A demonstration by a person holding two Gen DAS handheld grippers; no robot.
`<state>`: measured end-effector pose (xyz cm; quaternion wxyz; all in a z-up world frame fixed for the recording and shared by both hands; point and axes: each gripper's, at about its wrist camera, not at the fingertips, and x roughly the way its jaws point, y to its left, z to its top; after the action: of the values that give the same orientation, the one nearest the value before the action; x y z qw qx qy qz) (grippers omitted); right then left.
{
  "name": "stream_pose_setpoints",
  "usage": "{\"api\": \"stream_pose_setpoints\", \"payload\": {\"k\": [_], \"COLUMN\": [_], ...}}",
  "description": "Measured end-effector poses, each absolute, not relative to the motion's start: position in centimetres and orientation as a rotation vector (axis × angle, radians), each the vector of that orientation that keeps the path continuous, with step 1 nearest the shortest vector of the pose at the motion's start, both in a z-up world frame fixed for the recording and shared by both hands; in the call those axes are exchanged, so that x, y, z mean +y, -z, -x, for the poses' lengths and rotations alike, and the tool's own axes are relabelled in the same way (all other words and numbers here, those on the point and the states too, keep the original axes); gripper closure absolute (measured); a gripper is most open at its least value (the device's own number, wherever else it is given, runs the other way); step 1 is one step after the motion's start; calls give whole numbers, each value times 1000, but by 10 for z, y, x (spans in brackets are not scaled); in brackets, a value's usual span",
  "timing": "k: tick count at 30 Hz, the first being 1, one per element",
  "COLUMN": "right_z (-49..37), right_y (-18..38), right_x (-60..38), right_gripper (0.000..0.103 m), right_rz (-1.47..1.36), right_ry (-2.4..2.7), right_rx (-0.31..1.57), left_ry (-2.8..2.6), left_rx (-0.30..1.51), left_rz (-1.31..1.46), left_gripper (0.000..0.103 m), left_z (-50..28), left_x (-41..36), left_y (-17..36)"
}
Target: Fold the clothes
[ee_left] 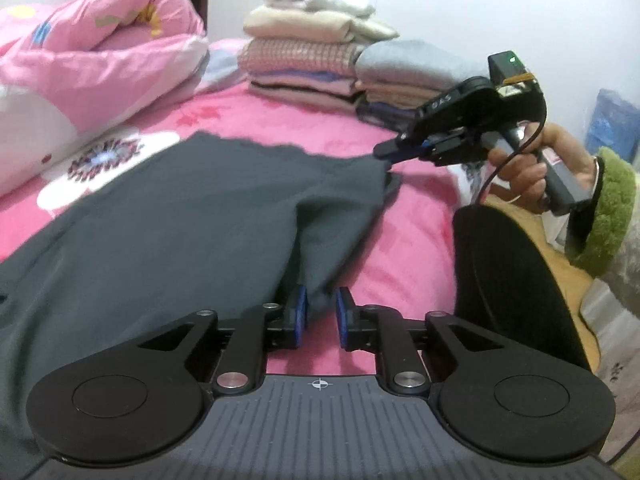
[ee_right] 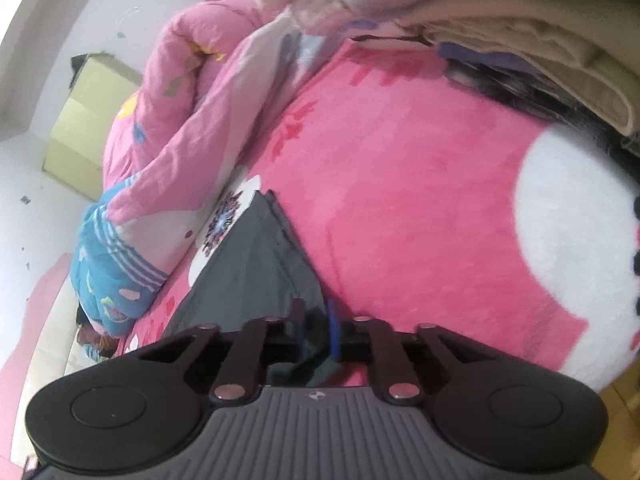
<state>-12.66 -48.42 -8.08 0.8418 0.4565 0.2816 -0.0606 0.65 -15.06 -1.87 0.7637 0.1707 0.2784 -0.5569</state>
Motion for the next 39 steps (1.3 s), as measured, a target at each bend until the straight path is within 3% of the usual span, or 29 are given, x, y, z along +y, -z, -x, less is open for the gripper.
{"api": "stream_pose_setpoints", "payload": {"k": [6,19,21,25,31,36,38,39], "right_z": [128,147,151,149,146,143,142,141], "right_y": [75,79,78,84,87,90,91,91], "right_x": [-478,-485,-484,-477,-476,-474,-474,-474], "right_gripper": [98,95,91,70,70,79,97,98], "right_rz": [-958,-998,-1042,-1096,-1103,-1106,-1107,-1108], "right_ry": [120,194,182,165,179,191,196,199], "right_rx": [602,641,650,708,685,662,653,648], "left_ry": [1178,1153,1152,1151,1149,1147,1148,1149], "left_rx": [583,663,667,679,678,676,676,675], "left_rz": [-495,-417,-410,-385,-368,-347,-345,-346], "left_gripper": [83,87,87,87,87,87,87,87], "left_z": [4,-9,-10,-11,-11,-11,-11,-11], "left_x": [-172,-164,-163,-161,-157,-154,-153,-153], "left_y": [35,41,41,43,44,45,45,45]}}
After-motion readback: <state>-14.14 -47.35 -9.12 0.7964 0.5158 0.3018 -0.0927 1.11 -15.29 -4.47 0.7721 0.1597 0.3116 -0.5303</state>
